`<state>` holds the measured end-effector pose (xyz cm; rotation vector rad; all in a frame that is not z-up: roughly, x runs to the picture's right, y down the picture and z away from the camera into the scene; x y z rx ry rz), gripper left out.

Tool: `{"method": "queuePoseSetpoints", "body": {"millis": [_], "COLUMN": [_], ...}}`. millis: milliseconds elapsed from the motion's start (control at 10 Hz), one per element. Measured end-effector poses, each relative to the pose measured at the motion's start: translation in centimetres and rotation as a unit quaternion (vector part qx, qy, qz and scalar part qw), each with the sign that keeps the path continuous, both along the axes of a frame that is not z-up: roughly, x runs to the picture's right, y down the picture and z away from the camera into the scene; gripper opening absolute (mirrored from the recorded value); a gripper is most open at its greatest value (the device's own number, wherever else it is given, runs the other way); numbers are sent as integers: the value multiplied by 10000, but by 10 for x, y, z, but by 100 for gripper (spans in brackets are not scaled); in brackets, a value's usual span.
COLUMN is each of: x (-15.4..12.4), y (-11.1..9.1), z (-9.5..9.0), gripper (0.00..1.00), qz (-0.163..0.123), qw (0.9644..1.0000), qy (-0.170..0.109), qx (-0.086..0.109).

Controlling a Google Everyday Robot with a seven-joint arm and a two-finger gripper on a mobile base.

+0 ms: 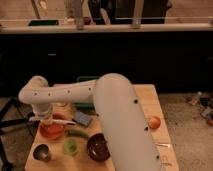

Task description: Place brush in red bowl

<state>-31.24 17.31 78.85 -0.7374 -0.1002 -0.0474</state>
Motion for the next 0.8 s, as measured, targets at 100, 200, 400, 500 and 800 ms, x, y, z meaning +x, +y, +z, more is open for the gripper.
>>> {"method": "queuePoseSetpoints", "body": {"millis": [100, 200, 400, 500, 800], "x": [1, 1, 1, 1, 1], "y": [0, -1, 0, 0, 0], "z": [0, 1, 1, 0, 1], "gripper": [14, 22, 45, 53, 79], "qz": [5, 9, 7, 6, 6], "qw": [10000, 10000, 10000, 10000, 10000], "qy": [5, 9, 9, 7, 8], "qx": [0, 0, 0, 0, 0]}}
